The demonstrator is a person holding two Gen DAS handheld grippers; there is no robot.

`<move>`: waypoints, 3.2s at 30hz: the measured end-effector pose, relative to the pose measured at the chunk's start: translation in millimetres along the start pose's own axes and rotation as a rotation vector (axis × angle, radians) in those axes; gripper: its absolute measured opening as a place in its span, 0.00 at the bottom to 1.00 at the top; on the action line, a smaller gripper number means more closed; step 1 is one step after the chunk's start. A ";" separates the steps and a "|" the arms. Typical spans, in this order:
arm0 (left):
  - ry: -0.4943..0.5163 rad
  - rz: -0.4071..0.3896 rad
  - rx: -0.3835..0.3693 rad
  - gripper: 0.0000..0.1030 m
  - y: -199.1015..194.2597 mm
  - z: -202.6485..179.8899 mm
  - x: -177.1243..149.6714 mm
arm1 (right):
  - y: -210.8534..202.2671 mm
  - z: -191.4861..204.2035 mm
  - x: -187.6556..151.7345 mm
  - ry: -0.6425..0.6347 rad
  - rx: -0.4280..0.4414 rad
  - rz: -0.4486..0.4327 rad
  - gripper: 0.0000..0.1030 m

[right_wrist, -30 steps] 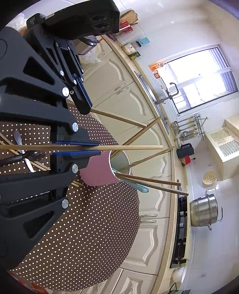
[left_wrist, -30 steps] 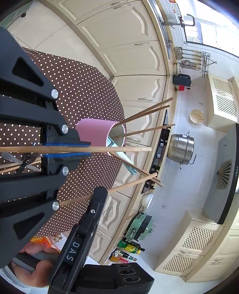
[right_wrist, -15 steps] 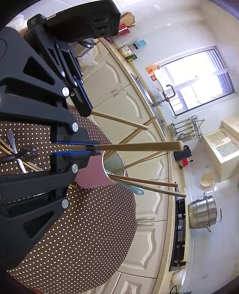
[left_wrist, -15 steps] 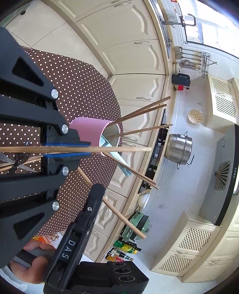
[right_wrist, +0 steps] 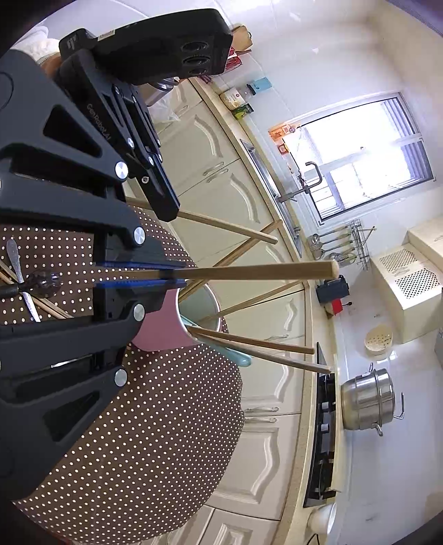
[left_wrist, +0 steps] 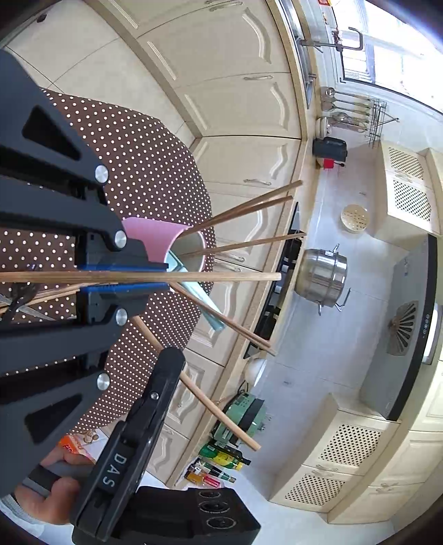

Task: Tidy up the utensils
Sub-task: 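Lower both held chopsticks down into the pink cup, then open the left gripper to release its chopstick in the cup while the right gripper opens too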

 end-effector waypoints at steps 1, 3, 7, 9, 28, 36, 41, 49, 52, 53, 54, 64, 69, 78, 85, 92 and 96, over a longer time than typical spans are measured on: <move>0.002 -0.006 -0.003 0.06 -0.4 0.2 1.4 | -1.0 -0.5 1.1 0.001 0.001 -0.004 0.05; 0.005 -0.025 -0.009 0.06 -1.6 0.5 5.3 | -2.1 -1.2 3.7 0.000 0.002 -0.009 0.05; -0.002 -0.056 -0.022 0.06 -3.7 3.9 13.9 | -3.3 -2.8 9.8 0.001 -0.002 -0.020 0.05; 0.000 -0.073 -0.029 0.06 -4.7 5.0 17.9 | -3.5 -3.1 12.4 0.000 -0.004 -0.026 0.05; 0.153 -0.387 -0.056 0.06 6.0 -8.9 69.5 | -15.7 -13.3 71.4 -0.010 -0.022 -0.152 0.05; 0.196 -0.436 -0.011 0.06 48.5 -9.0 86.9 | 14.1 -14.6 80.1 -0.079 -0.057 -0.096 0.05; 0.184 -0.429 -0.018 0.06 68.3 -4.6 88.4 | 34.8 -17.4 71.8 -0.102 -0.061 -0.039 0.05; 0.165 -0.428 -0.026 0.06 86.7 10.0 83.3 | 53.0 -18.8 59.5 -0.111 -0.055 0.011 0.05; 0.136 -0.417 -0.035 0.06 91.2 20.8 76.6 | 58.6 -17.4 56.7 -0.119 -0.053 0.026 0.05; 0.122 -0.416 -0.043 0.06 91.9 25.1 74.7 | 60.8 -16.9 55.1 -0.122 -0.051 0.032 0.05; 0.112 -0.414 -0.045 0.06 92.6 27.7 73.2 | 62.5 -15.9 54.0 -0.126 -0.050 0.037 0.05; 0.059 -0.465 -0.048 0.06 81.0 45.9 68.9 | 80.2 -11.8 42.5 -0.135 -0.042 0.089 0.05; 0.101 -0.597 -0.037 0.06 64.6 33.8 80.6 | 81.4 -10.5 43.1 -0.142 -0.041 0.098 0.05; 0.091 -0.628 -0.017 0.06 79.4 38.9 81.3 | 90.5 -15.7 38.9 -0.123 -0.014 0.122 0.05; 0.145 -0.569 0.006 0.06 92.6 36.2 68.0 | 97.3 -21.5 37.3 -0.112 -0.002 0.128 0.05; 0.155 -0.465 0.013 0.06 95.0 35.1 44.7 | 94.0 -22.7 33.9 -0.100 -0.014 0.124 0.06; 0.136 -0.399 -0.002 0.18 84.4 34.5 34.8 | 89.9 -25.9 31.3 -0.076 -0.041 0.124 0.07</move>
Point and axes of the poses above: each gripper's, at about its wrist camera, not at the fingertips, and y roughly the way its jaws point, z to its left, x to its top, the point moved 2 cm from there along y, roughly the way its jaws point, and after that the axes turned 12 degrees about -x, right-handed, at the moved point
